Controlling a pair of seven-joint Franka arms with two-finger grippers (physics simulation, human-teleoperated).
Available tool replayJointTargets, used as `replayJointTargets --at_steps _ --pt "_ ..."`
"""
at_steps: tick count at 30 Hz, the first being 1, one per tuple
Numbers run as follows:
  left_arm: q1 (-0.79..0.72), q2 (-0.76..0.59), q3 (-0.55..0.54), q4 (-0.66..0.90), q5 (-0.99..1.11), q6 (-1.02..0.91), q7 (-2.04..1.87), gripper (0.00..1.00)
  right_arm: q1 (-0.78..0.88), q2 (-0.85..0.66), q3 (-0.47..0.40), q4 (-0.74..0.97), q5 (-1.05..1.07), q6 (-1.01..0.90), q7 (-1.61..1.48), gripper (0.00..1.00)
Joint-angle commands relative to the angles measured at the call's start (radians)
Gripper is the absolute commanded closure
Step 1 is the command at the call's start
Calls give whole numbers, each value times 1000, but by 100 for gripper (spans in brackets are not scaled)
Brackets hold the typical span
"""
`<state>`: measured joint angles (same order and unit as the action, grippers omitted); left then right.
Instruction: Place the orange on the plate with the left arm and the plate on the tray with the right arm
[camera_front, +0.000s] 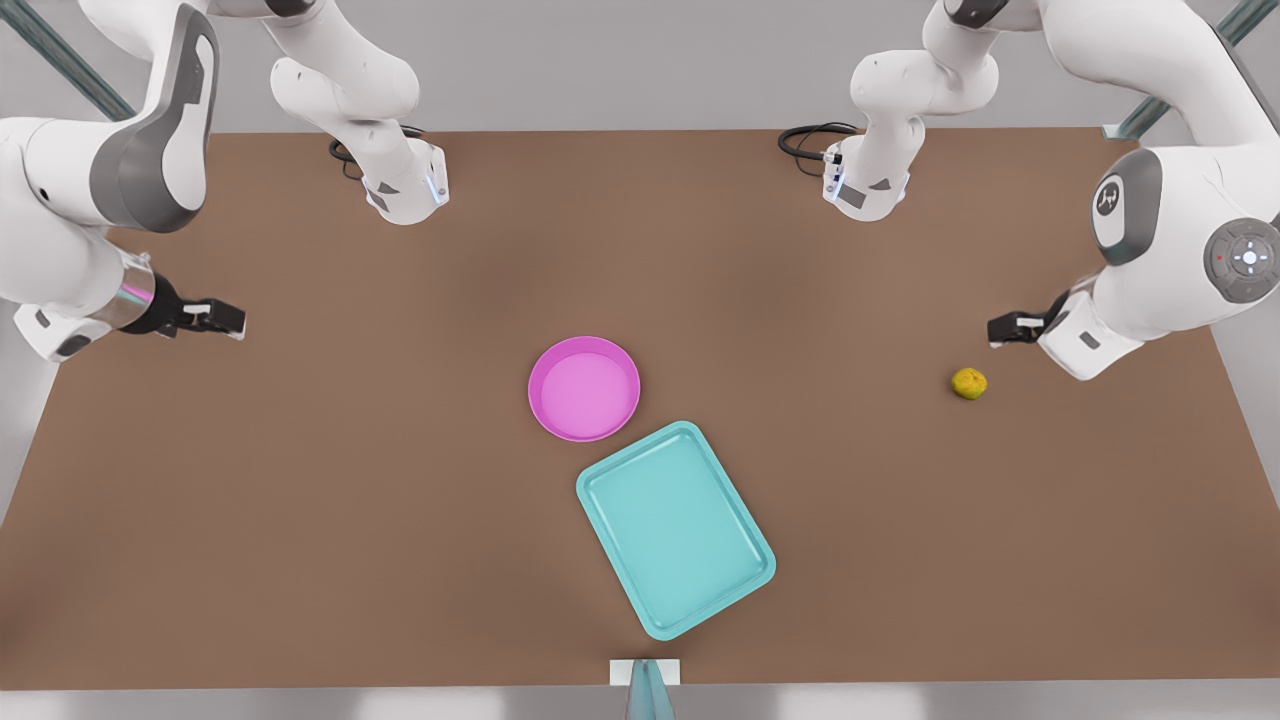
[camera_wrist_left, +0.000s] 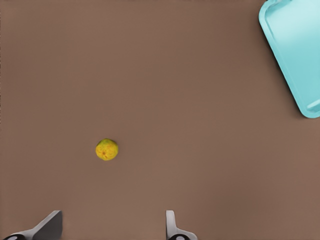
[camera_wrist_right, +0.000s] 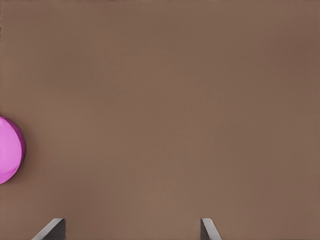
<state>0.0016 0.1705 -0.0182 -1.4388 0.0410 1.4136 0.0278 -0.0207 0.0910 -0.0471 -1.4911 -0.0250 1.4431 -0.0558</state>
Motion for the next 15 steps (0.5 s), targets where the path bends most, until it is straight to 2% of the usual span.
replayJointTargets --at_steps 1,3,6,9,12,15 --pt "0 1 0 -6 7 62 -2 0 -7 -1 0 0 0 62 -32 0" --pt "6 37 11 -118 2 82 0 0 -7 -1 0 0 0 62 -32 0" --pt "40 101 76 -420 7 533 -31 0 4 38 -2 11 0 59 -32 0" --pt "101 152 78 -612 8 849 81 0 13 65 0 26 2 45 -22 0" --pt "113 176 78 -692 10 984 104 0 -2 96 -10 46 0 40 -19 0" --pt "112 202 80 -697 11 1004 106 0 -30 93 -10 46 2 34 -19 0"
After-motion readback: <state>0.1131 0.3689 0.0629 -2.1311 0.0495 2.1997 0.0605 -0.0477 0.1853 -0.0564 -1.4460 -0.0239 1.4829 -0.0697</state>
